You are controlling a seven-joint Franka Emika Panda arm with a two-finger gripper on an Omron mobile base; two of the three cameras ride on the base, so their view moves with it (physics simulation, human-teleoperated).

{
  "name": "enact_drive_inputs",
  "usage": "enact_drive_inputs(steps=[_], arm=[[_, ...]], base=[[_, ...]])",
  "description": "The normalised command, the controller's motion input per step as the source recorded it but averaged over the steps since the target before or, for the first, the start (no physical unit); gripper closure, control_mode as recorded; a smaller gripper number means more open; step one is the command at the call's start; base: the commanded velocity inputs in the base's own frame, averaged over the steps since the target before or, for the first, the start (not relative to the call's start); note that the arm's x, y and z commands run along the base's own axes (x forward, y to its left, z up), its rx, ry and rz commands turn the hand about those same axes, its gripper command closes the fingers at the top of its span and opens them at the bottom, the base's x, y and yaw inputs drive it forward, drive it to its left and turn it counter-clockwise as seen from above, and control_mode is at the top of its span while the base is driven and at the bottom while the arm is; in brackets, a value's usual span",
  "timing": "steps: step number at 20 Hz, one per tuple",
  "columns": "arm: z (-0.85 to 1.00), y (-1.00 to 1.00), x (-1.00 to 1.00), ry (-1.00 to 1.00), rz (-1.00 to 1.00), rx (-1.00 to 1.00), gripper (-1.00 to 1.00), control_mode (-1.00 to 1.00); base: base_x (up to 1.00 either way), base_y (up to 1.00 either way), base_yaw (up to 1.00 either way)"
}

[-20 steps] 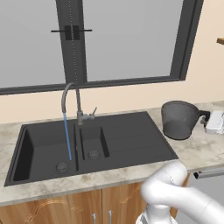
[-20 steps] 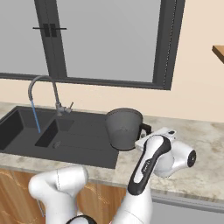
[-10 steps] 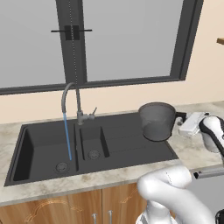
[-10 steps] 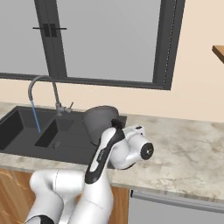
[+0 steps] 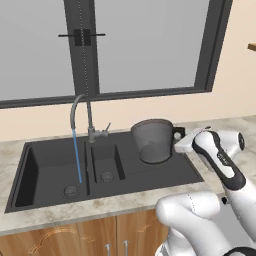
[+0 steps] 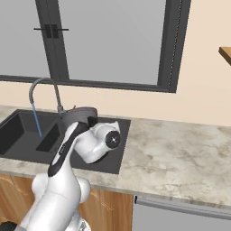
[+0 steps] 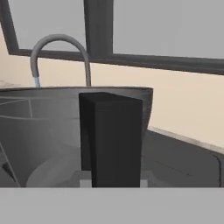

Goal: Turn on the sink faucet and place the jug under the water for a few seconds to fill it up.

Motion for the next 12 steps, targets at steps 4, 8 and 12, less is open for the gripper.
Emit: enact_drive_inputs(steps=[4,8,12], arm=[[0.02,0.82,0.0,0.02,0.14,0.0,1.0,-1.0],[0.01,0.83,0.0,0.03,0.15,0.0,1.0,-1.0],[-0.01,0.81,0.0,0.09,0.15,0.0,1.0,-1.0]], base=[[0.0,0.0,0.0],[0.0,0.0,0.0],[0.0,0.0,0.0]])
